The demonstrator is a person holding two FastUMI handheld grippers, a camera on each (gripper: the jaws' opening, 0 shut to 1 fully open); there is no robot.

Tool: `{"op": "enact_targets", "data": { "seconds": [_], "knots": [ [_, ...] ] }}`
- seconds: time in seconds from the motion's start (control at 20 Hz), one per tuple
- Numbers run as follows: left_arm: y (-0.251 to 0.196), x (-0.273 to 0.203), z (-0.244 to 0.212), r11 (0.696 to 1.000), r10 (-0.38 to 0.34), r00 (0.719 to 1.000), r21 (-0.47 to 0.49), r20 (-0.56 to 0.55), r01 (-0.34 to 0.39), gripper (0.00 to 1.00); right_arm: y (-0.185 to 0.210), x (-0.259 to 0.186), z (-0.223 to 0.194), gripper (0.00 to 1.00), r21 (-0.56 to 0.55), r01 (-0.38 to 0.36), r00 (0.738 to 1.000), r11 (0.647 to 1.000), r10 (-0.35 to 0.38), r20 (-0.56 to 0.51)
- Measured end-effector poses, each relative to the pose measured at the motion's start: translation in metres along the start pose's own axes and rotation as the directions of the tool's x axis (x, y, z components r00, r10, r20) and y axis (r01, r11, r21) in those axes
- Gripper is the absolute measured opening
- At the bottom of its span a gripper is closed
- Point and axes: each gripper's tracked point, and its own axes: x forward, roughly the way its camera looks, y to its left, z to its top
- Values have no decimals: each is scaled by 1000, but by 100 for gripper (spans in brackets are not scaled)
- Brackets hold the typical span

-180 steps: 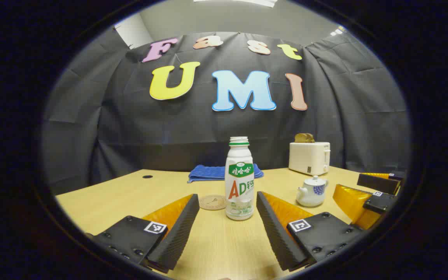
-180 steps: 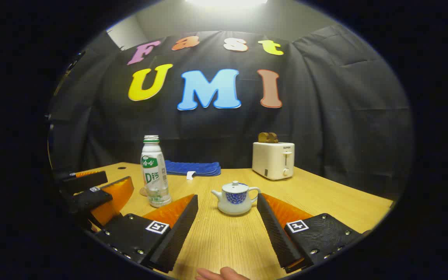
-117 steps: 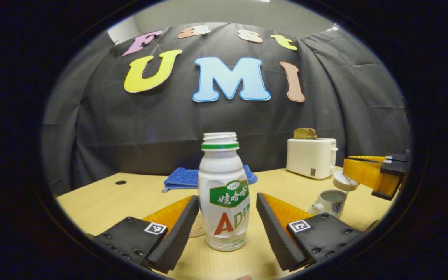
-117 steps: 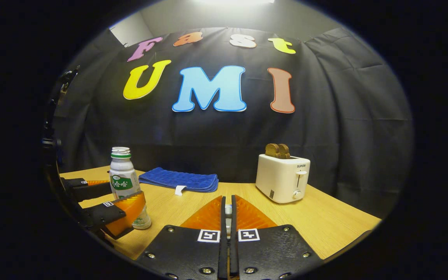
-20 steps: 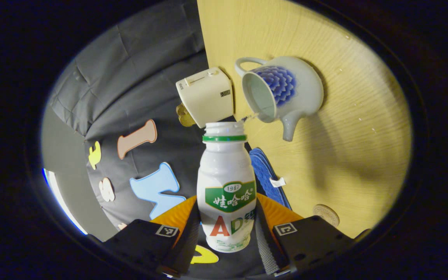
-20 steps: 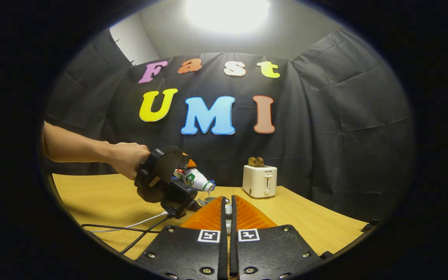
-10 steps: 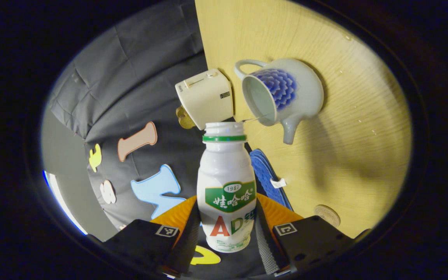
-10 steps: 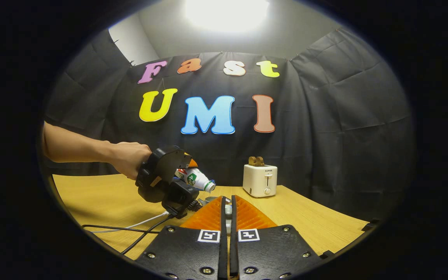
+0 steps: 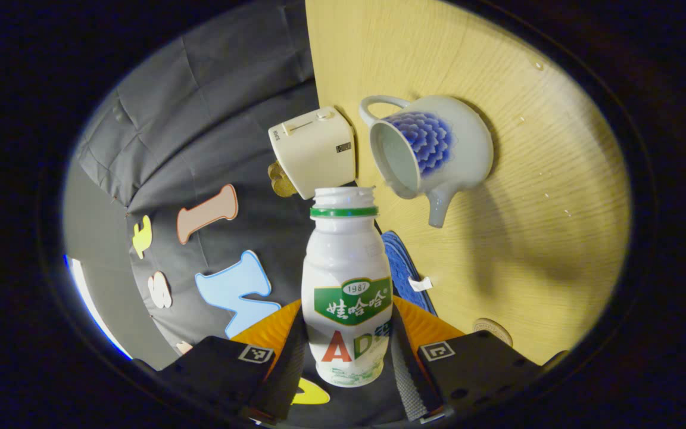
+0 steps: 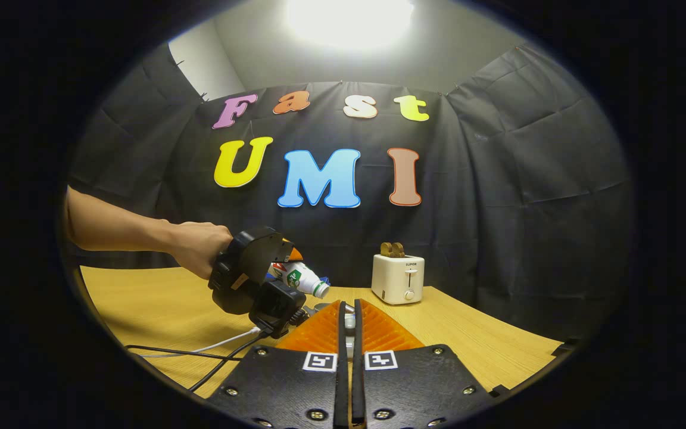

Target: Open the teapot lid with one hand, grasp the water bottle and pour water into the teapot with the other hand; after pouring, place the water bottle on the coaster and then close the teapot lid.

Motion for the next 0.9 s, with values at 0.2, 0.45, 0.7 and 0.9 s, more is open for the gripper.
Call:
{"op": "enact_targets", "data": {
  "seconds": [0.2,0.45,0.7,0.9],
  "knots": [
    [-3,2,-2,998,-40,999,-48,18,41,70,1,-2,3,2,-3,-2,1000,1000,2,6],
    [-14,8,-4,982,-84,995,-163,52,91,70,0,-2,4,2,-7,-1,1000,1000,1,9],
    [-20,9,0,955,-86,993,-279,78,104,79,0,-1,4,2,-5,-5,1000,1000,5,7],
    [-25,10,1,912,-79,993,-396,92,109,77,-1,2,9,2,-14,2,1000,1000,-2,12]
  ]
}}
